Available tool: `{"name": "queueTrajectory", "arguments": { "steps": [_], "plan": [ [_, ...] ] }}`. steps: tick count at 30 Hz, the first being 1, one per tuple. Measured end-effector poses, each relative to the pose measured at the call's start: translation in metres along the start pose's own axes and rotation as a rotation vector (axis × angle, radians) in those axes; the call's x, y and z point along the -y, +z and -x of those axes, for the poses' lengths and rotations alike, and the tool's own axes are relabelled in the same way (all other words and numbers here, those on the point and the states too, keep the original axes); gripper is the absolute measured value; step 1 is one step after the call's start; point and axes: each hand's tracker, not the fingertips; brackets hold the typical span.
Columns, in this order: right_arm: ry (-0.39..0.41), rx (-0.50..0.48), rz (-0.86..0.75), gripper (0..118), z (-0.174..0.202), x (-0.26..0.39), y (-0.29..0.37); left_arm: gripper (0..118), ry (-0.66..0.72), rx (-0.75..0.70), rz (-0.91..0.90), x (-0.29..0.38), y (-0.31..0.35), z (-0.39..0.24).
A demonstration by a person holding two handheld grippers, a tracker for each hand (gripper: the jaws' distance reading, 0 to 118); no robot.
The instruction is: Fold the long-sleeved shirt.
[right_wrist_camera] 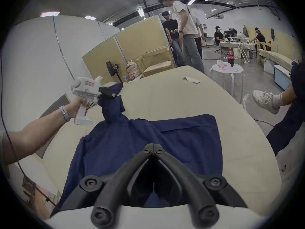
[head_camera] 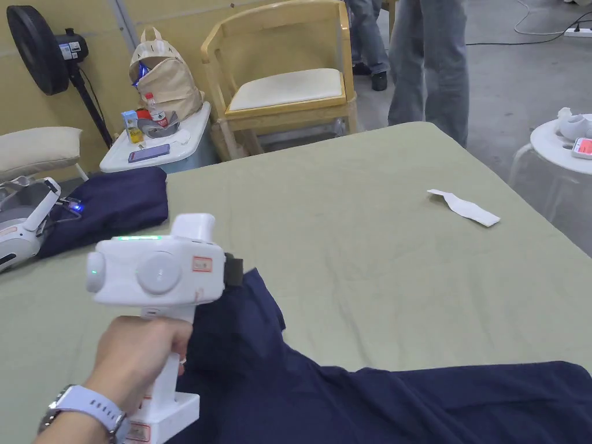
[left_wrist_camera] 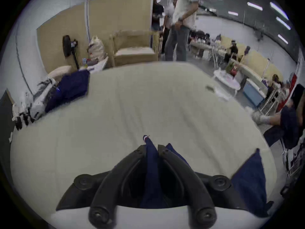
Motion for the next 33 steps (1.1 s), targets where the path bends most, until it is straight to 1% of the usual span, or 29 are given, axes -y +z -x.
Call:
{"name": "queueTrajectory", "arguments": {
  "steps": [3, 5, 6, 7, 9, 11, 12, 15, 16, 17, 18, 19, 21, 22, 24, 25, 26, 27, 28, 29, 30, 31, 33],
  "plan": [
    [-0.014, -0.016, -0.013, 0, 0.002, 0.002, 0.026, 9, 0.002, 0.015, -0.069, 0.012, 0.069, 0.003],
    [-0.018, -0.022, -0.019, 0, 0.004, 0.007, 0.044, 9, -0.017, 0.023, -0.092, 0.036, 0.112, -0.001],
    [-0.016, -0.021, -0.019, 0, 0.005, 0.011, 0.053, 9, -0.029, 0.010, -0.135, 0.053, 0.134, -0.006],
    [-0.011, -0.017, -0.014, 0, 0.006, 0.015, 0.061, 9, -0.043, 0.001, -0.134, 0.075, 0.152, -0.012],
    [-0.002, -0.009, 0.006, 0, 0.006, 0.025, 0.072, 9, -0.073, -0.020, -0.132, 0.117, 0.182, -0.024],
    [-0.007, 0.002, 0.036, 0, 0.005, 0.036, 0.081, 9, -0.095, -0.084, -0.090, 0.166, 0.199, -0.035],
    [-0.008, 0.009, 0.051, 0, 0.004, 0.042, 0.085, 9, -0.079, -0.125, -0.072, 0.194, 0.207, -0.041],
    [-0.019, 0.021, 0.080, 0, 0.005, 0.056, 0.094, 11, 0.031, -0.140, -0.016, 0.258, 0.221, -0.056],
    [-0.024, 0.023, 0.090, 0, 0.006, 0.058, 0.097, 17, 0.064, -0.128, -0.023, 0.275, 0.227, -0.059],
    [-0.028, 0.024, 0.096, 0, 0.007, 0.060, 0.098, 28, 0.095, -0.120, -0.039, 0.287, 0.235, -0.060],
    [-0.028, 0.022, 0.101, 0, 0.007, 0.061, 0.100, 44, 0.149, -0.121, -0.065, 0.295, 0.247, -0.060],
    [-0.024, 0.022, 0.105, 0, 0.009, 0.062, 0.101, 50, 0.212, -0.130, -0.095, 0.295, 0.257, -0.060],
    [-0.001, 0.033, 0.103, 0, 0.013, 0.060, 0.105, 50, 0.312, -0.111, -0.177, 0.295, 0.287, -0.054],
    [0.014, 0.038, 0.092, 0, 0.015, 0.056, 0.107, 50, 0.343, -0.072, -0.230, 0.291, 0.307, -0.049],
    [0.042, 0.034, 0.038, 0, 0.021, 0.047, 0.111, 50, 0.305, -0.075, -0.292, 0.280, 0.332, -0.042],
    [0.061, 0.031, 0.007, 0, 0.024, 0.043, 0.111, 49, 0.271, -0.099, -0.293, 0.275, 0.343, -0.041],
    [0.074, 0.034, -0.011, 0, 0.027, 0.039, 0.111, 41, 0.260, -0.126, -0.308, 0.273, 0.351, -0.040],
    [0.079, 0.034, -0.030, 0, 0.030, 0.035, 0.108, 11, 0.259, -0.129, -0.306, 0.267, 0.353, -0.043],
    [0.082, 0.033, -0.051, 0, 0.033, 0.032, 0.105, 0, 0.258, -0.127, -0.308, 0.268, 0.353, -0.040],
    [0.087, 0.032, -0.057, 0, 0.037, 0.031, 0.100, 0, 0.264, -0.138, -0.286, 0.271, 0.349, -0.038],
    [0.103, 0.030, -0.066, 0, 0.042, 0.030, 0.096, 0, 0.298, -0.171, -0.258, 0.280, 0.348, -0.039],
    [0.126, 0.025, -0.080, 0, 0.048, 0.031, 0.091, 0, 0.323, -0.160, -0.222, 0.289, 0.337, -0.031],
    [0.139, 0.013, -0.084, 0, 0.056, 0.034, 0.081, 0, 0.336, -0.119, -0.207, 0.307, 0.327, -0.032]
  ]
}}
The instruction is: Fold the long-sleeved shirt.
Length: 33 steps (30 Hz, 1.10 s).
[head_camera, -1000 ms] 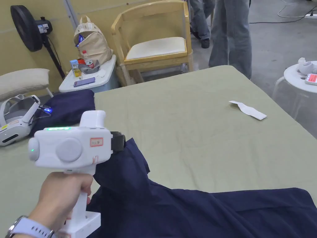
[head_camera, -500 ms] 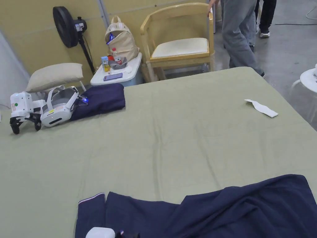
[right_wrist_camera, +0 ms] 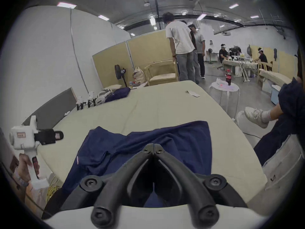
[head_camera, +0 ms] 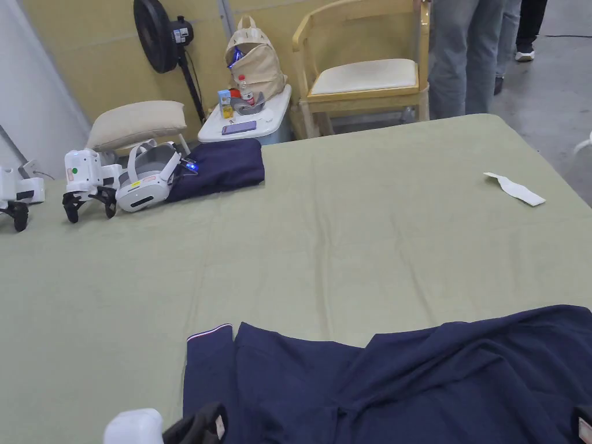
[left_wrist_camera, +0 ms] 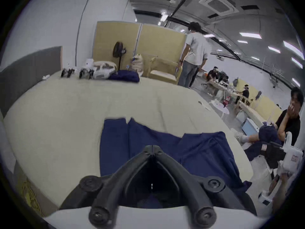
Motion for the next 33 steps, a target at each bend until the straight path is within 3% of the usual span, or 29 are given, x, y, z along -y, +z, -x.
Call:
{"name": "queueTrajectory", "arguments": {
  "steps": [6, 10, 11, 13, 14, 17, 19, 21, 22, 23, 24, 26, 30, 33],
  "plan": [
    [-0.013, -0.051, 0.079, 0, 0.016, 0.013, -0.027, 0, 0.013, 0.001, 0.094, 0.002, -0.032, 0.006],
    [-0.011, -0.046, 0.112, 0, 0.012, 0.016, -0.039, 0, -0.070, -0.024, 0.064, -0.058, -0.083, 0.019],
    [-0.016, -0.042, 0.117, 0, 0.010, 0.017, -0.042, 9, -0.082, -0.016, 0.085, -0.073, -0.101, 0.023],
    [-0.039, -0.035, 0.125, 0, 0.004, 0.018, -0.048, 74, -0.099, -0.020, 0.074, -0.093, -0.140, 0.030],
    [-0.049, -0.031, 0.130, 0, 0.001, 0.020, -0.052, 84, -0.105, -0.035, 0.094, -0.104, -0.168, 0.033],
    [-0.058, -0.010, 0.159, 0, -0.007, 0.026, -0.062, 81, -0.098, -0.043, 0.193, -0.108, -0.232, 0.042],
    [-0.063, -0.001, 0.180, 0, -0.012, 0.030, -0.068, 71, -0.100, -0.030, 0.292, -0.096, -0.267, 0.044],
    [-0.067, 0.013, 0.200, 0, -0.017, 0.033, -0.074, 41, -0.103, -0.016, 0.400, -0.075, -0.293, 0.043],
    [-0.069, 0.018, 0.207, 0, -0.019, 0.034, -0.076, 36, -0.121, -0.045, 0.453, -0.064, -0.300, 0.041],
    [-0.073, 0.022, 0.213, 0, -0.022, 0.035, -0.079, 32, -0.154, -0.077, 0.406, -0.055, -0.299, 0.040],
    [-0.076, 0.026, 0.220, 0, -0.025, 0.036, -0.081, 8, -0.145, -0.037, 0.227, -0.057, -0.281, 0.039],
    [-0.076, 0.033, 0.223, 0, -0.027, 0.037, -0.084, 6, -0.054, -0.053, 0.300, -0.052, -0.285, 0.038],
    [-0.058, 0.054, 0.228, 0, -0.034, 0.027, -0.093, 4, -0.110, -0.066, 0.280, -0.058, -0.269, 0.026],
    [-0.015, 0.111, 0.152, 0, -0.052, 0.006, -0.088, 4, -0.032, -0.018, 0.153, -0.077, -0.233, 0.028]
  ]
}}
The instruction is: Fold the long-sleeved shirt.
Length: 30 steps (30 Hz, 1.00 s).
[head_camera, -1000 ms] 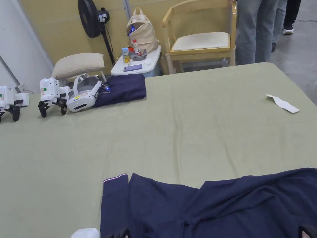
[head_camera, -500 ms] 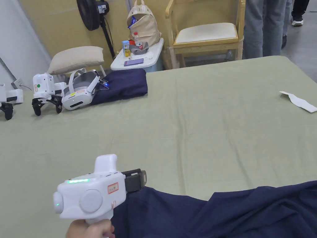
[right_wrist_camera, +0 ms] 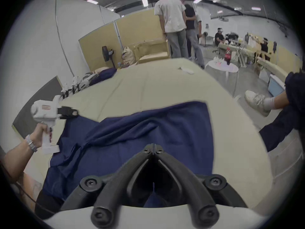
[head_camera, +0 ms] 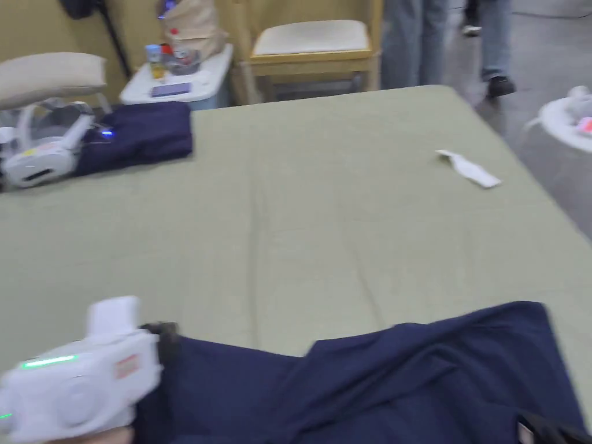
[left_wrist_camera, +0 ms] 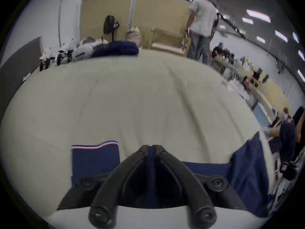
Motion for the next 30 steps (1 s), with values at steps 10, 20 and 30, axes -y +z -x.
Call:
{"name": "queueTrajectory", "arguments": {
  "steps": [10, 20, 30],
  "plan": [
    [-0.026, 0.047, -0.008, 69, -0.109, -0.094, -0.061, 4, -0.015, 0.024, -0.041, -0.013, 0.042, -0.003],
    [-0.026, 0.049, 0.237, 69, -0.145, -0.052, -0.201, 4, -0.008, 0.018, -0.006, -0.010, 0.029, 0.000],
    [0.079, 0.062, 0.166, 5, -0.111, -0.056, -0.188, 4, -0.007, 0.000, 0.031, -0.009, 0.012, 0.009]
  ]
}}
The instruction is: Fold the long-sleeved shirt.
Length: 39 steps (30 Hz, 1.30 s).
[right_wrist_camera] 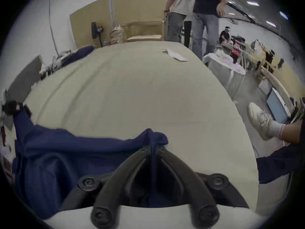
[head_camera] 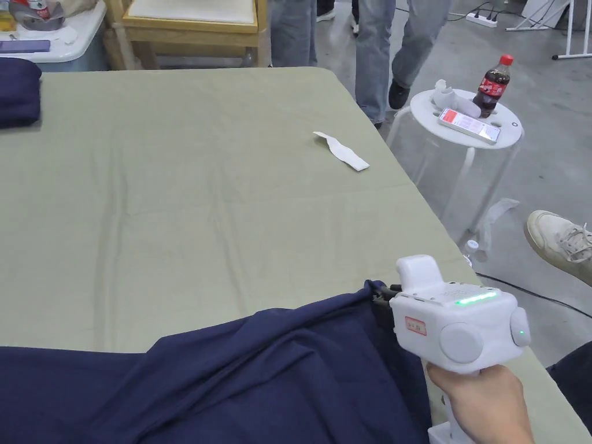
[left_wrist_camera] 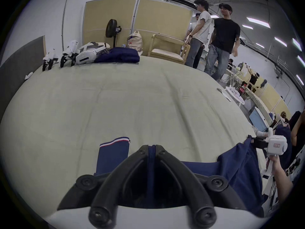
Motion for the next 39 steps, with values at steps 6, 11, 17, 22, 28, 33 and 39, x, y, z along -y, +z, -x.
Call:
{"name": "queueTrajectory", "arguments": {
  "steps": [6, 11, 17, 22, 28, 33, 39],
  "plan": [
    [0.008, 0.073, -0.133, 5, -0.007, -0.047, 0.018, 4, -0.006, -0.004, -0.019, -0.030, 0.005, -0.006],
    [0.014, 0.073, -0.192, 5, -0.004, -0.089, 0.038, 4, -0.001, -0.011, -0.048, -0.048, 0.017, -0.009],
    [0.058, 0.079, -0.282, 5, 0.011, -0.122, 0.064, 4, 0.069, -0.027, -0.111, -0.077, 0.039, -0.013],
    [0.050, 0.029, -0.435, 5, 0.023, -0.108, 0.123, 4, -0.010, 0.014, -0.161, -0.063, 0.094, -0.036],
    [0.042, -0.026, -0.497, 5, 0.032, -0.026, 0.207, 4, -0.058, 0.062, -0.183, 0.009, 0.165, -0.023],
    [0.008, -0.019, -0.418, 5, 0.035, 0.069, 0.253, 4, -0.082, 0.002, -0.087, 0.096, 0.209, -0.012],
    [-0.053, 0.007, -0.155, 5, 0.042, 0.176, 0.255, 4, 0.019, -0.063, 0.122, 0.184, 0.191, 0.016]
  ]
}}
